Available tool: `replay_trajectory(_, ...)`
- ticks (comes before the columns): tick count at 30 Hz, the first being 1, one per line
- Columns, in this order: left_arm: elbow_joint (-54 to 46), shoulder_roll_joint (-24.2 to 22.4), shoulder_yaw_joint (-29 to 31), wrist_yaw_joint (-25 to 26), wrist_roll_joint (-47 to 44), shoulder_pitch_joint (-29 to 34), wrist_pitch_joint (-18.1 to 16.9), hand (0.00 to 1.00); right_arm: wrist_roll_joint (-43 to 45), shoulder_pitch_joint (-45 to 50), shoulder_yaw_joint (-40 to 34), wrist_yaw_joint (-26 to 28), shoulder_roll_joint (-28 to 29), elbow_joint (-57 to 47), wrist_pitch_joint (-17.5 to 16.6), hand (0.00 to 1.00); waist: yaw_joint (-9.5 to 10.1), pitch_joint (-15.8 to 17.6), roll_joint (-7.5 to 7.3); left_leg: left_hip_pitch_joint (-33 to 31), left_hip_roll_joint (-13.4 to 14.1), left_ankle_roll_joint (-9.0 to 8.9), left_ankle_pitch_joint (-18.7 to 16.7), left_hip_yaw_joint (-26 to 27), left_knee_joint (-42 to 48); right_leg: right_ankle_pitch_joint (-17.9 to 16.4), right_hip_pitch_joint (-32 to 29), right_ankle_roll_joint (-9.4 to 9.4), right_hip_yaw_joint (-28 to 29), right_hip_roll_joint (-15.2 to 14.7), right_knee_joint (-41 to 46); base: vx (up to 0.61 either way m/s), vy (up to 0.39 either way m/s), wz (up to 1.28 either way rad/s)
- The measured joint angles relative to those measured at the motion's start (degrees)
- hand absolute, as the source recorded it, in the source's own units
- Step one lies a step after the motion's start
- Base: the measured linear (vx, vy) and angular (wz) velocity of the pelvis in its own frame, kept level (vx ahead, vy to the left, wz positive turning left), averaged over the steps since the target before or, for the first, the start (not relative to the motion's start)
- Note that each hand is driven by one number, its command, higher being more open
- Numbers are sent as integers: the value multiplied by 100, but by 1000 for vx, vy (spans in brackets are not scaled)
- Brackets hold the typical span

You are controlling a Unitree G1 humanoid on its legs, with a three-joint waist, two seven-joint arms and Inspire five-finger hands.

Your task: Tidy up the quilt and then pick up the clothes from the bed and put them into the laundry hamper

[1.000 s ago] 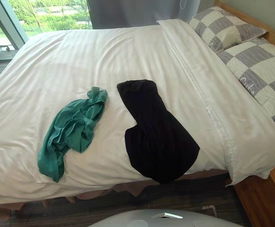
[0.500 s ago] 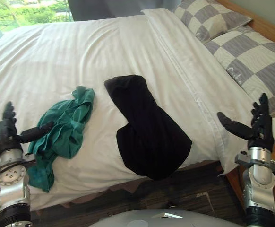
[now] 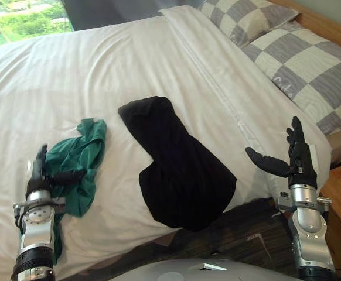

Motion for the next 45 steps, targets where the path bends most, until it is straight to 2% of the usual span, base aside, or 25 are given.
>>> replay_trajectory(1, 230, -40, -154, 9, 309, 19, 183, 100, -2, -48, -41, -60, -40, 33, 15, 100, -24, -5, 133, 38, -20, 39, 419, 178, -488, 10, -47, 20, -18, 126, 13, 15, 41, -19)
replay_trajectory(3, 158, -126, -160, 139, 527, 65, 225, 100, -8, 62, 78, -55, 29, 39, 106, 100, 29, -47, 80, -10, -51, 55, 435, 202, -451, 35, -136, 34, -47, 115, 82, 42, 14, -17)
replay_trajectory(4, 164, -117, -164, 184, 603, 73, 283, 0, -14, 90, 217, -52, 34, 40, 117, 100, 17, -51, 80, -2, -27, 55, 435, 213, -442, 119, -135, 20, -38, 129, 95, 0, 0, 0)
replay_trajectory(8, 266, -281, -211, 193, 926, 85, 466, 0, -66, 87, 430, -34, 30, 39, 116, 100, -1, -81, 204, 34, 20, 51, 433, 300, -325, 129, -83, 13, -35, 143, 139, 6, -40, -2)
replay_trajectory(11, 327, -450, -215, 188, 1082, 246, 651, 0, -125, 83, 450, 79, -25, 16, 116, 100, -26, -129, 435, 102, 115, 43, 431, 442, -259, 128, -90, 13, -21, 217, 290, -8, -69, -8)
replay_trajectory(13, 420, -432, -216, 190, 1077, 265, 732, 0, -137, 54, 465, 180, -163, -30, 116, 100, -63, -124, 515, 111, 114, 41, 433, 507, -269, 129, -113, 13, 16, 224, 285, -18, -50, -13)
replay_trajectory(18, 578, -285, -324, 190, 915, 265, 749, 0, -220, -4, 744, 578, -404, -441, 126, 100, -165, -117, 511, 100, 93, 40, 433, 504, -324, 148, -151, 31, 15, 220, 276, -35, -35, -1)
replay_trajectory(22, 744, -176, -530, 184, 380, 252, 607, 0, -268, -253, 1402, 1153, -813, -1107, 145, 100, -165, -102, 499, 69, 86, 47, 449, 449, -282, 416, -75, 30, -63, 217, 63, -20, -15, 1)
replay_trajectory(25, 742, 25, -870, 145, 30, 171, 325, 0, -463, -537, 1882, 1343, -898, -1150, 330, 100, -132, -10, 385, -46, 60, 64, 461, 265, -135, 456, 7, 37, -263, 142, 51, -39, -16, 29)
replay_trajectory(28, 413, 30, -949, 135, -242, 17, 116, 0, -691, -795, 2313, 1347, -912, -1022, 641, 100, 50, 118, 293, -270, 63, 65, 478, 71, -21, 483, 1, 26, -509, 105, 10, -41, -29, 36)
replay_trajectory(29, 320, 30, -954, 121, -309, -3, 97, 0, -691, -862, 2403, 1344, -910, -923, 667, 100, 75, 132, 271, -328, 63, 66, 481, 17, -18, 483, -7, 26, -562, 104, -2, -31, -40, 46)
replay_trajectory(33, -469, -2, -1083, -31, -595, -41, 183, 0, -1145, -1237, 2884, 1276, -835, -177, 1092, 100, 377, 367, 137, -463, 61, 69, 484, -234, 137, 490, 123, 17, -857, 76, -3, 4, -37, 35)
replay_trajectory(35, -866, 11, -1108, -66, -649, -47, 350, 0, -1358, -1305, 3099, 1173, -649, 97, 1243, 100, 505, 466, -38, -696, 66, 71, 482, -343, 556, 499, 161, 5, -922, 16, 11, 45, -53, 38)
replay_trajectory(36, -1062, 81, -1074, -98, -657, -122, 400, 0, -1423, -1445, 3207, 1074, -373, 375, 1313, 100, 589, 661, -358, -1161, -12, 10, 148, -400, 1081, 511, 203, -12, -997, -140, 20, 3, -22, 46)
replay_trajectory(37, -1192, 4, -1077, -155, -661, -181, 439, 0, -1598, -1576, 3263, 965, -318, 629, 1376, 100, 617, 658, -308, -1133, -272, 195, 218, -651, 64, 510, 173, -12, -1066, -169, 45, 30, 3, 49)
replay_trajectory(38, -1405, -114, -1130, -239, -663, -212, 497, 0, -1726, -1806, 3298, 836, -395, 957, 1444, 100, 632, 765, -43, -1130, -224, 429, 1076, -739, -514, 448, 112, -1, -1116, 35, 238, 73, 45, 35)
replay_trajectory(39, -1612, -75, -1144, -356, -662, -241, 496, 0, -2030, -2058, 3296, 500, -134, 1505, 1540, 100, 705, 898, -186, -1092, -196, 495, 1050, -704, -486, -37, -75, -52, -1043, 15, 555, 70, -1, 27)
replay_trajectory(40, -1724, -30, -1141, -428, -660, -340, 494, 0, -2301, -2187, 3284, 142, 23, 1672, 1625, 100, 799, 1044, -275, -1114, -166, 495, 1049, -777, -405, -388, -141, -190, -961, 199, 474, 12, -29, 24)
replay_trajectory(42, -1720, 147, -1115, -546, -653, -503, 463, 0, -2511, -2533, 3286, -307, 217, 2128, 1755, 100, 836, 1173, -473, -1151, -200, 474, 1032, -860, -275, -304, -291, -267, -991, 437, 187, -84, -67, 28)
replay_trajectory(43, -1680, 173, -1097, -570, -647, -562, 376, 0, -2541, -2743, 3278, -536, 271, 2324, 1825, 100, 856, 1208, -525, -1194, -194, 439, 980, -859, -180, -319, -355, -301, -1156, 473, 223, -114, -24, 11)
replay_trajectory(44, -1555, 192, -1068, -587, -651, -689, 196, 0, -2583, -3053, 3141, -749, 319, 2557, 1922, 0, 919, 1227, -545, -1331, -187, 408, 920, -860, -53, -298, -414, -276, -1105, 501, 223, -89, 9, -3)
replay_trajectory(45, -1463, 201, -1062, -614, -656, -789, 96, 0, -2579, -3251, 3008, -787, 342, 2694, 1962, 0, 931, 1281, -472, -1415, -189, 408, 914, -862, -29, -309, -458, -289, -1103, 496, 187, -123, 36, -3)
